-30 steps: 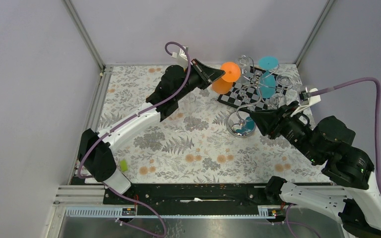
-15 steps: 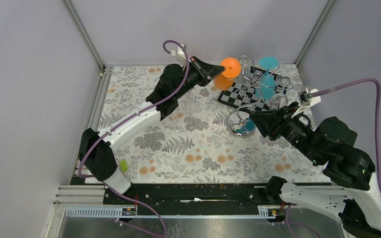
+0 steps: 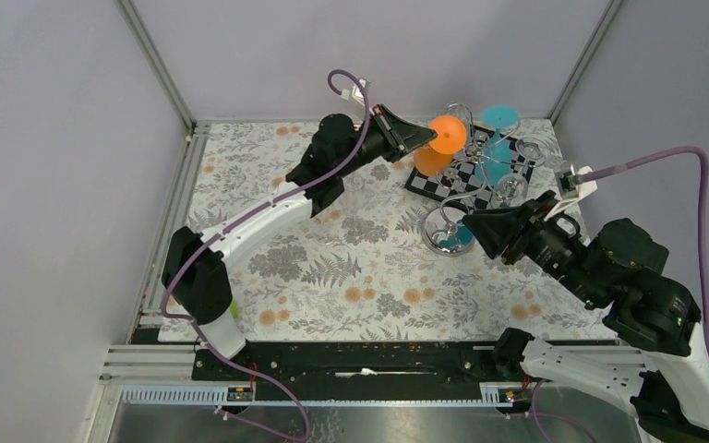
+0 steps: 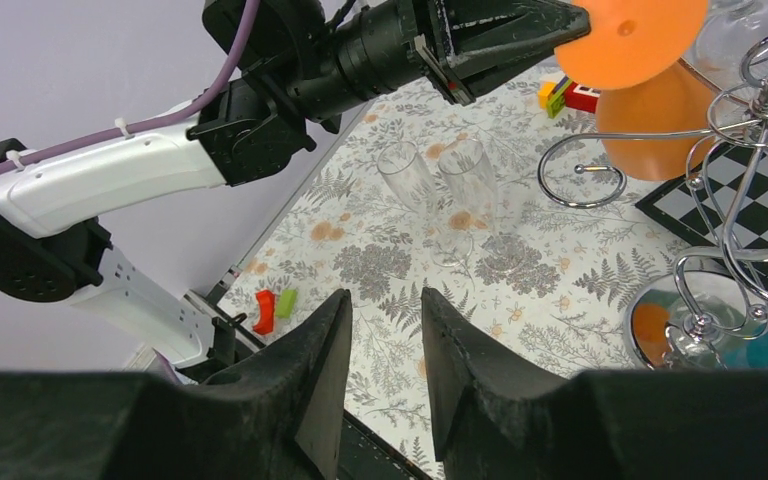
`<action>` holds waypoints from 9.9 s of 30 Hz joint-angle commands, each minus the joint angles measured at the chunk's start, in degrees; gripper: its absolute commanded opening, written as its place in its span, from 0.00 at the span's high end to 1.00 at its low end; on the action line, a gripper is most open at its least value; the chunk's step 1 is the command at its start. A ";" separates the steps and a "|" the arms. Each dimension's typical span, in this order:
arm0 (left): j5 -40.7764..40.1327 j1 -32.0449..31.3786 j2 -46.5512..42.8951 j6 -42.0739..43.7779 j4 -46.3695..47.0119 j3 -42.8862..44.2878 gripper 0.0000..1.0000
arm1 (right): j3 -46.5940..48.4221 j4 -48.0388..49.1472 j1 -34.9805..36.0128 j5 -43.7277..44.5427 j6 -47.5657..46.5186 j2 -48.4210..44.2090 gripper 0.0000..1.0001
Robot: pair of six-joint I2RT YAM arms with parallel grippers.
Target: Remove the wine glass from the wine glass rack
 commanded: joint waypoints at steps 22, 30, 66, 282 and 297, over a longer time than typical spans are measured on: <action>-2.17 -0.99 -20.55 3.08 3.35 -17.53 1.00 | -3.09 9.22 -0.29 -4.71 1.91 -2.02 0.17; -4.72 1.44 -32.87 -0.47 3.86 -26.30 1.00 | -5.88 14.29 -0.32 -2.88 4.21 -0.94 0.17; 13.61 23.88 -43.03 -52.51 56.34 -45.20 1.00 | -10.86 50.86 -18.15 -28.92 17.31 16.58 0.13; -8.80 23.91 -70.06 36.06 -47.14 -33.48 0.01 | -1.55 7.33 -76.23 -34.05 16.64 18.06 0.29; -9.54 23.88 -70.55 35.88 -47.14 -34.08 0.01 | -6.09 15.13 -77.26 -34.67 16.17 19.79 0.43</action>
